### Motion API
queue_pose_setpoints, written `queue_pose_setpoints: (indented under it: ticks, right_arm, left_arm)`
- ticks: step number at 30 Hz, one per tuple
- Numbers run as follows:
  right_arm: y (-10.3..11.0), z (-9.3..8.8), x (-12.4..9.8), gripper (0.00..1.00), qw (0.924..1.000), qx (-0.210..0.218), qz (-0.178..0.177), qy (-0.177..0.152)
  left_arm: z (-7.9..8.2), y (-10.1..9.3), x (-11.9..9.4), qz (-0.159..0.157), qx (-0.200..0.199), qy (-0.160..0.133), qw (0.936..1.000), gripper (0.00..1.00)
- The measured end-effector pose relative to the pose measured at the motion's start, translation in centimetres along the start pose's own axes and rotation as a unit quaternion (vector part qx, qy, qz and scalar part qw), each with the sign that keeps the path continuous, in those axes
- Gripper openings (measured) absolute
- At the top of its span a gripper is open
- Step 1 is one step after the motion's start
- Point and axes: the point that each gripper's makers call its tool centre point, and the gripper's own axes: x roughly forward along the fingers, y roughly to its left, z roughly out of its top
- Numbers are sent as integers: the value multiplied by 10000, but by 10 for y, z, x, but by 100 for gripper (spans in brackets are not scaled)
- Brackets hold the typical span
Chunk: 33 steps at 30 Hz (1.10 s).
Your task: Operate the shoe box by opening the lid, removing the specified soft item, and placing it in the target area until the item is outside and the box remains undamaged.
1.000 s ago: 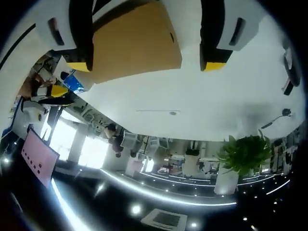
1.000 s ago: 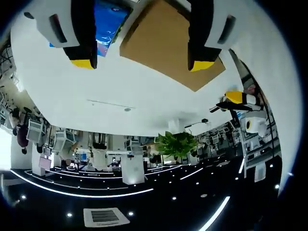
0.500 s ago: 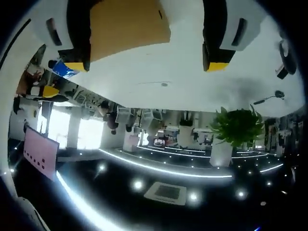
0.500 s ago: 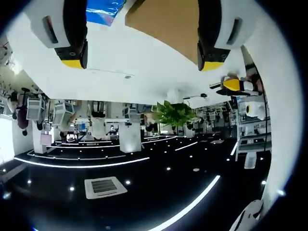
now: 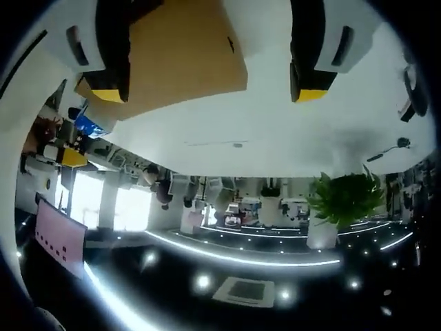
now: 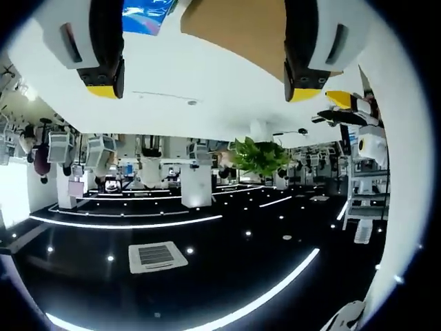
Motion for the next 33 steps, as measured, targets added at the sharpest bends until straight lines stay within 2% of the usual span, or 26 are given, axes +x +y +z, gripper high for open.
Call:
queue_pose_setpoints:
  ticks: [2, 4, 6, 8, 11, 13, 14, 16, 18, 19, 20, 22, 24, 26, 29, 33]
  right_arm:
    - [0, -1, 0, 100, 10000, 31, 18, 45]
    - [0, -2, 0, 100, 10000, -9, 40, 85]
    - [-1, -1, -1, 100, 10000, -42, 12, 79]
    - [0, 3, -2, 100, 9999, 148, -11, -12]
    - [1, 8, -4, 100, 9999, 164, -19, -24]
    - [0, 13, -4, 100, 9999, 99, -59, 9]
    - [-1, 22, -4, 100, 9999, 91, -66, -121]
    - [-3, 28, -4, 100, 9998, -3, -121, -183]
    - [-4, 28, -5, 100, 9998, 7, -141, -164]
    - [-4, 27, -5, 100, 9997, 18, -144, -179]
    - [-4, 26, -5, 100, 9997, 35, -132, -191]
    - [-3, 22, -5, 100, 9998, 82, -105, -138]
    - [-1, 18, -6, 100, 9998, 114, -88, -115]
    - [0, 19, -6, 100, 9998, 99, -75, -128]
    - [4, 20, -5, 100, 9998, 54, 4, -179]
    - [7, 17, -3, 100, 9999, 4, 84, -83]
  left_arm:
    - [12, 1, 1, 17, 150, -330, 9993, 99]
    - [17, 1, 1, 7, 246, -536, 9983, 99]
    - [14, 1, 2, -2, 269, -473, 9985, 99]
    - [8, -2, 4, -108, 365, -227, 9990, 99]
    - [11, -8, 3, -246, 569, -264, 9977, 99]
    - [14, -9, 3, -295, 550, -259, 9977, 99]
    - [11, -10, 4, -315, 474, 5, 9984, 99]
    - [18, -11, 5, -379, 527, -9, 9979, 99]
    - [29, -15, 6, -538, 453, -336, 9970, 99]
    - [28, -13, 7, -506, 469, -287, 9972, 99]
    - [23, -10, 8, -428, 516, -116, 9977, 99]
    - [10, -6, 8, -350, 323, 331, 9983, 99]
    - [13, -5, 8, -343, 291, 203, 9988, 99]
    - [17, -6, 7, -336, 425, -5, 9985, 99]
    - [16, -5, 7, -303, 359, 68, 9989, 99]
    - [15, -7, 5, -342, 376, 31, 9987, 99]
